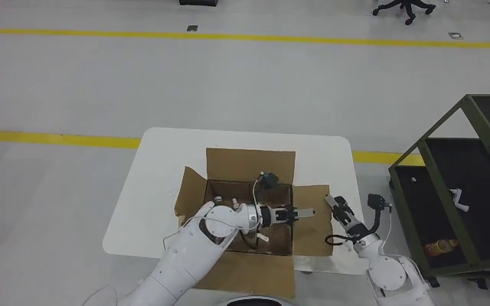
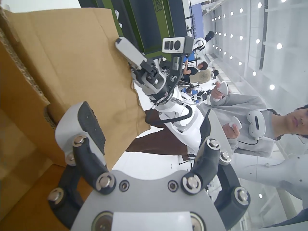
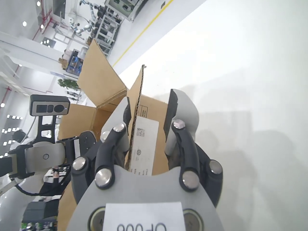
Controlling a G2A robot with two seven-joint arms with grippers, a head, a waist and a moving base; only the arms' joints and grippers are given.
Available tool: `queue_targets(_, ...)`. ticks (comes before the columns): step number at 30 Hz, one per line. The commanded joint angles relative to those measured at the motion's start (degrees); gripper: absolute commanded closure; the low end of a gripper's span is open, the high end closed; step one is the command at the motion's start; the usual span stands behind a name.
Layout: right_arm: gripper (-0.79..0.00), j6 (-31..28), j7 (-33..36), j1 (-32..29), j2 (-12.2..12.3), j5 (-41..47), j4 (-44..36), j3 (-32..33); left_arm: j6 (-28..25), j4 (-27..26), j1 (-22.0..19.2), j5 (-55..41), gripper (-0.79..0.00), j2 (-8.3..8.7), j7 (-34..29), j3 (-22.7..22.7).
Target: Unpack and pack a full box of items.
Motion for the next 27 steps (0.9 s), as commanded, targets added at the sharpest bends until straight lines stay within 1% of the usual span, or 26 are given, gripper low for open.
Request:
queue_targets(1,-0.640,0.8,-2.6,-0.9,0.2,-4.8,-2.6,1.1,0.9,-2.0,0.9,2.5,-0.785,0.78,0.1,-1.6)
queue_targets(2,-0.631,1.0,-3.7,-1.5,0.3,-6.7,-4.0,1.5,1.4,-3.0,1.3,4.1,-0.785,1.18,0.1,-2.3)
queue_targets(4,-0.557,1.9,-6.2,-2.5,0.4,-9.7,-6.7,2.6,2.7,-5.2,2.4,7.2,-0.785,1.95,-0.2,-3.6)
queue_targets(5,-0.440,2.2,-7.4,-2.9,0.5,-11.8,-8.3,3.2,3.4,-6.3,2.9,8.7,-0.785,2.34,-0.4,-4.3)
queue_targets(6,-0.382,2.5,-8.4,-3.5,0.6,-13.5,-9.7,3.6,4.1,-7.4,3.6,9.8,-0.785,2.69,-0.7,-5.0)
queue_targets(7,-0.360,2.7,-9.4,-3.9,0.6,-15.3,-11.1,4.0,4.8,-8.5,4.3,10.9,-0.785,3.04,-1.0,-5.6)
queue_targets(8,-0.252,2.9,-10.3,-4.3,0.7,-17.1,-12.5,4.4,5.5,-9.5,4.9,12.0,-0.785,3.38,-1.3,-6.3)
queue_targets(9,-0.225,3.2,-11.1,-4.7,0.7,-19.1,-13.8,4.7,6.2,-10.5,5.6,13.1,-0.785,3.71,-1.7,-6.9)
queue_targets(10,-0.114,3.3,-12.0,-5.0,0.8,-21.5,-15.4,5.0,6.9,-11.5,6.2,14.3,-0.785,4.03,-2.1,-7.5)
queue_targets(11,-0.062,3.4,-12.9,-5.3,0.8,-23.3,-16.5,5.2,7.5,-12.5,6.8,15.2,-0.785,4.32,-2.4,-8.0)
queue_targets(12,-0.040,3.5,-13.7,-5.6,0.9,-24.9,-17.5,5.3,8.2,-13.3,7.3,16.2,-0.785,4.61,-2.7,-8.6)
queue_targets(13,0.000,3.6,-14.4,-5.9,0.9,-26.2,-18.6,5.4,8.9,-14.1,7.9,17.1,-0.785,4.89,-2.9,-9.2)
queue_targets(17,0.000,3.3,-15.1,-6.8,0.9,-30.4,-22.0,4.7,10.7,-17.2,9.9,18.7,-0.785,5.77,-3.1,-11.7)
queue_targets(19,0.000,3.4,-14.7,-6.7,0.9,-31.2,-22.4,4.0,11.0,-17.7,10.3,18.6,-0.785,5.88,-2.4,-12.3)
queue_targets(24,0.000,2.7,-14.3,-6.0,0.6,-33.1,-21.2,0.4,11.0,-17.7,10.3,18.6,-0.785,5.88,-2.4,-12.3)
queue_targets(27,0.000,2.2,-14.2,-5.4,0.4,-34.6,-19.2,-2.1,11.0,-17.7,10.3,18.6,-0.785,5.88,-2.4,-12.3)
